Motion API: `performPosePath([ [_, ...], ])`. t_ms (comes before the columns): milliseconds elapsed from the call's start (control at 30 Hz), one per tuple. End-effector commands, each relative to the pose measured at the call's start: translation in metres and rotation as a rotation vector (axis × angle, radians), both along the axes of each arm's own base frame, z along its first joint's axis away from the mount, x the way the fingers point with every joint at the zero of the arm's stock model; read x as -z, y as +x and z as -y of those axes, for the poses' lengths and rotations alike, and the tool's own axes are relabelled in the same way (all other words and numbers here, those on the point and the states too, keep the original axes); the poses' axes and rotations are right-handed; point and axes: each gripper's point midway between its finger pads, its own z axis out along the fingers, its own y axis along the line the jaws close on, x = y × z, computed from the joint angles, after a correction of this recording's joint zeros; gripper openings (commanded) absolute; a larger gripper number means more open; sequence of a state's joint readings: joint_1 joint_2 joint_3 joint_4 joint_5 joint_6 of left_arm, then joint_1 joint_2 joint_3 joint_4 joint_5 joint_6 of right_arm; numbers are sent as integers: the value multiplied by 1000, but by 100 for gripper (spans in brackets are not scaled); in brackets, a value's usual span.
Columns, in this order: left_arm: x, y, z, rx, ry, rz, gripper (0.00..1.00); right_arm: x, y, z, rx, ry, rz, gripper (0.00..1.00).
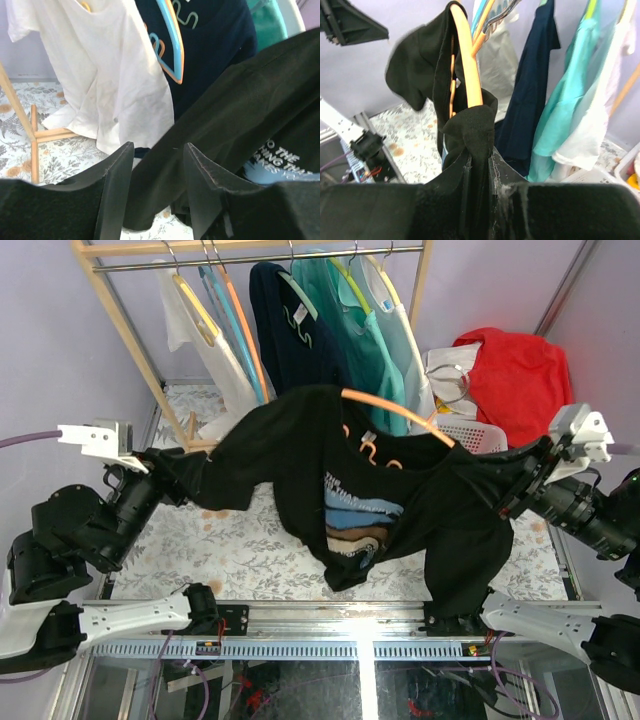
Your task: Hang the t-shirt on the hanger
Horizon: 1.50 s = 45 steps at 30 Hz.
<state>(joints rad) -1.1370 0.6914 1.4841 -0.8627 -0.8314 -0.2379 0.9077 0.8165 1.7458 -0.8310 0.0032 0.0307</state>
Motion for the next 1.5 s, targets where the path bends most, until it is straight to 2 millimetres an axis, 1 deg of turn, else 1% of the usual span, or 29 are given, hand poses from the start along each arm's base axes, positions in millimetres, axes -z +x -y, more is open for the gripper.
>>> performPosePath([
  [0, -30, 4, -7, -39, -17, 49, 46, -83, 13, 25, 145, 210, 179, 0],
  [100, -46, 3, -12, -46, -33, 76, 47, -106, 15, 38, 198, 270, 232, 0],
  [167, -52, 3, -13, -45, -34, 85, 47, -119, 15, 41, 209, 298, 261, 0],
  [300, -55, 4, -3, -19, -22, 87, 47, -136, 19, 35, 207, 318, 291, 0],
  [400, -56, 7, 12, 16, -5, 85, 48, -138, 21, 21, 166, 285, 284, 0],
  [500, -65, 9, 28, 60, 6, 99, 50, -127, 19, 8, 108, 239, 259, 0],
  [600, -82, 11, 47, 112, 10, 127, 52, -109, 16, -4, 54, 187, 217, 0],
  [700, -101, 13, 66, 160, 21, 151, 52, -82, 14, -18, -12, 105, 153, 0],
  [767, -112, 16, 74, 168, 42, 166, 52, -63, 12, -22, -31, 56, 118, 0],
  [800, -115, 18, 76, 169, 59, 173, 52, -56, 11, -20, -34, 46, 107, 0],
  [900, -111, 19, 83, 198, 160, 166, 55, -40, 1, -17, -66, 15, 84, 0],
  [1033, -93, 11, 104, 327, 252, 158, 62, -26, -16, -14, -132, -14, 53, 0],
  [1133, -81, 1, 113, 417, 288, 145, 67, -23, -23, -10, -150, -9, 55, 0],
  [1233, -70, -10, 117, 495, 310, 125, 72, -23, -31, -8, -181, -11, 59, 0],
  [1300, -63, -17, 122, 548, 321, 107, 73, -24, -35, -8, -198, -9, 59, 0],
  [1367, -55, -25, 132, 620, 340, 85, 74, -23, -38, -10, -219, -9, 60, 0],
  [1467, -45, -23, 139, 635, 365, 63, 75, -21, -42, -12, -245, -11, 56, 0],
])
